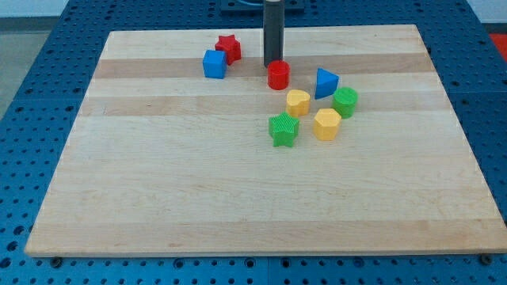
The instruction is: Move red star closer to the red circle
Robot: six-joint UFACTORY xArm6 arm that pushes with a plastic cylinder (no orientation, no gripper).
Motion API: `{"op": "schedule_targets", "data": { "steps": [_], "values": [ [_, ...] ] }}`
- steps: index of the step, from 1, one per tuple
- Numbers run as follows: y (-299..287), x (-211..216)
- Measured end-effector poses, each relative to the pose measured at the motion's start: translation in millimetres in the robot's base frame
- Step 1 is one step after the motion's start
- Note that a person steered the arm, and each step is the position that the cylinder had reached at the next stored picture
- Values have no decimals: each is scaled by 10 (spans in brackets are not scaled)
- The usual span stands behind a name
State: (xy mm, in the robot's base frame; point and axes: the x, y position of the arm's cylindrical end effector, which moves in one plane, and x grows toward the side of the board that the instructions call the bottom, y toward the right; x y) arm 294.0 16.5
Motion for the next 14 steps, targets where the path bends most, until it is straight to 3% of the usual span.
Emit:
{"op": "schedule_targets", "data": {
  "steps": [3, 7, 9, 14],
  "values": [
    [0, 117],
    [-297, -780],
    [-756, -803],
    [-931, -397]
  ]
}}
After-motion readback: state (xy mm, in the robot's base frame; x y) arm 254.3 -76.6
